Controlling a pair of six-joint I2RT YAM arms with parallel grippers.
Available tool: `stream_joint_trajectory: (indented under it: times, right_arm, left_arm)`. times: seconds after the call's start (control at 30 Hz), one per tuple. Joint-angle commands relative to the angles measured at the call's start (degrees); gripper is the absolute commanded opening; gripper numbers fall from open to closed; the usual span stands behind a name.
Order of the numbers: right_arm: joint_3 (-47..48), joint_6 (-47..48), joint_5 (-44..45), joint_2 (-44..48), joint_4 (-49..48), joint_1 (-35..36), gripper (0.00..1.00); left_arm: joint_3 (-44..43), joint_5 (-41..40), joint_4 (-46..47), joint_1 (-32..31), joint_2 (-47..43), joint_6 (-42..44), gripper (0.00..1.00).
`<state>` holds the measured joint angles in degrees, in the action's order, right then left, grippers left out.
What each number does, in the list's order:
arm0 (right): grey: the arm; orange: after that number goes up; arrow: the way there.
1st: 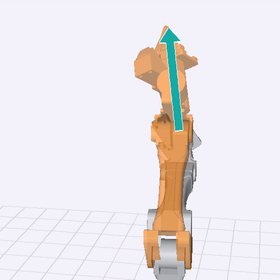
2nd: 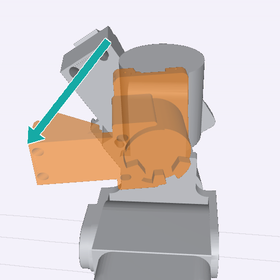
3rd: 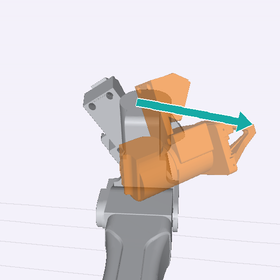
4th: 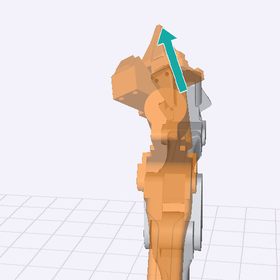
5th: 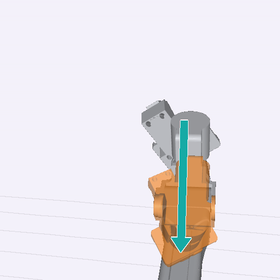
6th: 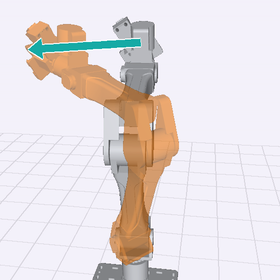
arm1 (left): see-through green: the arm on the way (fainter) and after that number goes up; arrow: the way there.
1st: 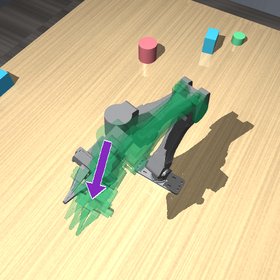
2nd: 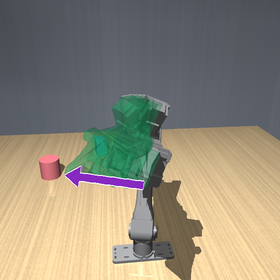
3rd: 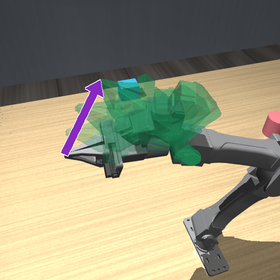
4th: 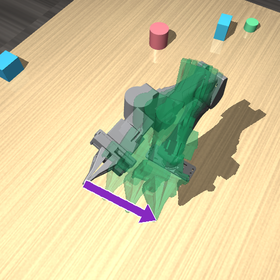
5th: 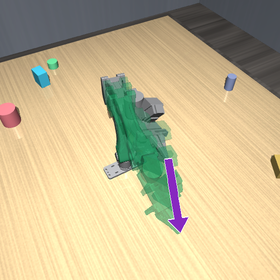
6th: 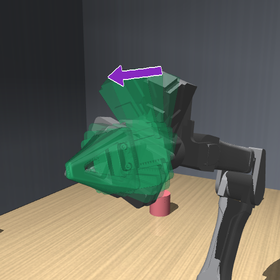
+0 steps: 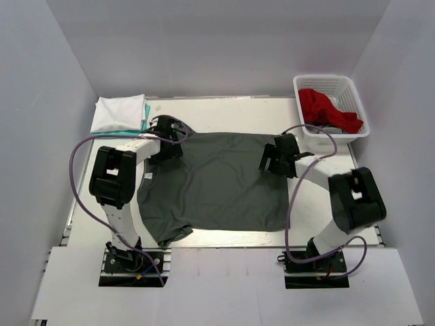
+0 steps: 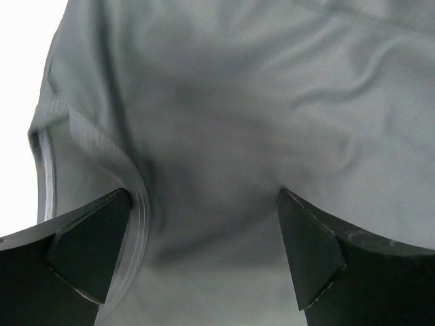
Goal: Fold and stack the t-shirts
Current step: Flatten out the tshirt
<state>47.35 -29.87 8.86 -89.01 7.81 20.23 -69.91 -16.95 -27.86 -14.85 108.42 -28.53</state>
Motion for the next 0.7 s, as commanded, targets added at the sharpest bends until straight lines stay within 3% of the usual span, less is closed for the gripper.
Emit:
stream_joint_trajectory:
  times: [0.0, 0.2, 0.47, 0.67]
  right_arm:
    - [5.46, -1.16, 1.77, -7.38, 0.96, -0.54, 0.9]
    - [14.25, -0.46, 0.9, -18.38, 2.64, -2.56, 0.9]
    - [36.22, 1.48, 2.91, -33.75, 6.95, -6.86, 0.9]
    - [48.01, 11.11, 6.0, -33.53, 8.1, -5.91, 0.9]
  left_arm:
    - [-5.05, 1.83, 0.44, -0.27, 3.19, -0.65, 1.0]
    - [-13.56, 1.05, -2.46, 0.26, 12.23, -0.65, 1.0]
    - [-31.76, -2.47, -7.91, 0.79, 22.79, 0.67, 1.0]
    - [-44.68, -0.72, -13.1, 0.79, 26.4, 1.81, 1.0]
